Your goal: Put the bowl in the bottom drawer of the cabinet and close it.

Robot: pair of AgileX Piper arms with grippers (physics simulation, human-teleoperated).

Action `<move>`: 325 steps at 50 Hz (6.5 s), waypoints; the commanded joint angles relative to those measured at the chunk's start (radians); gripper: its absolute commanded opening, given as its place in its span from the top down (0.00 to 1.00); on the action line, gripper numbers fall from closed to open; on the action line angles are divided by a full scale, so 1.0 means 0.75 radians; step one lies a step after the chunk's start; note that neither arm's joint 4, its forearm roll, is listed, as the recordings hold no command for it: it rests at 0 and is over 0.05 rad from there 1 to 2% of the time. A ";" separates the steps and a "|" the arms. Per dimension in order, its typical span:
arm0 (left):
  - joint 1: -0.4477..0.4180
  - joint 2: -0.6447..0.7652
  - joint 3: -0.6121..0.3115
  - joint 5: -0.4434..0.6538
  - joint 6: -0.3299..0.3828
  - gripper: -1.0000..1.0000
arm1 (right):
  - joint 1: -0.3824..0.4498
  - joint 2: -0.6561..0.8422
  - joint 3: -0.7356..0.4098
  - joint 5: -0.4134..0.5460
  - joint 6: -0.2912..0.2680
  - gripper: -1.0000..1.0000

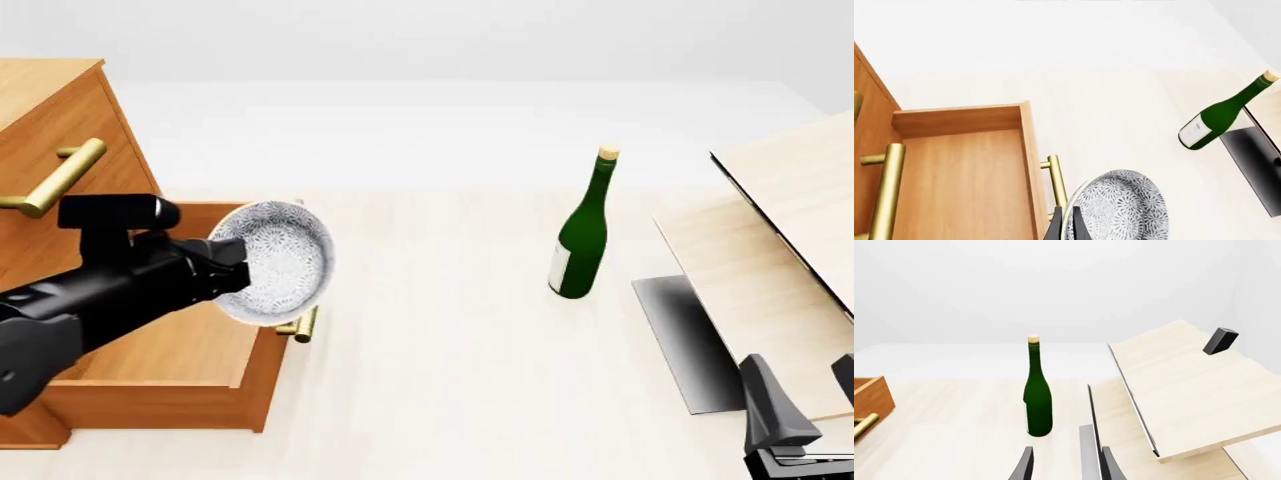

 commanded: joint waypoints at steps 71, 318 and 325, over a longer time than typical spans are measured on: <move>0.378 -0.117 0.100 0.017 0.057 1.00 | 0.000 -0.001 0.001 0.000 0.000 0.00; 0.635 0.593 0.218 -0.448 0.167 0.00 | 0.000 -0.001 0.001 0.000 0.000 0.00; 0.635 0.589 0.213 -0.443 0.169 0.00 | 0.000 -0.001 0.001 0.000 0.000 0.00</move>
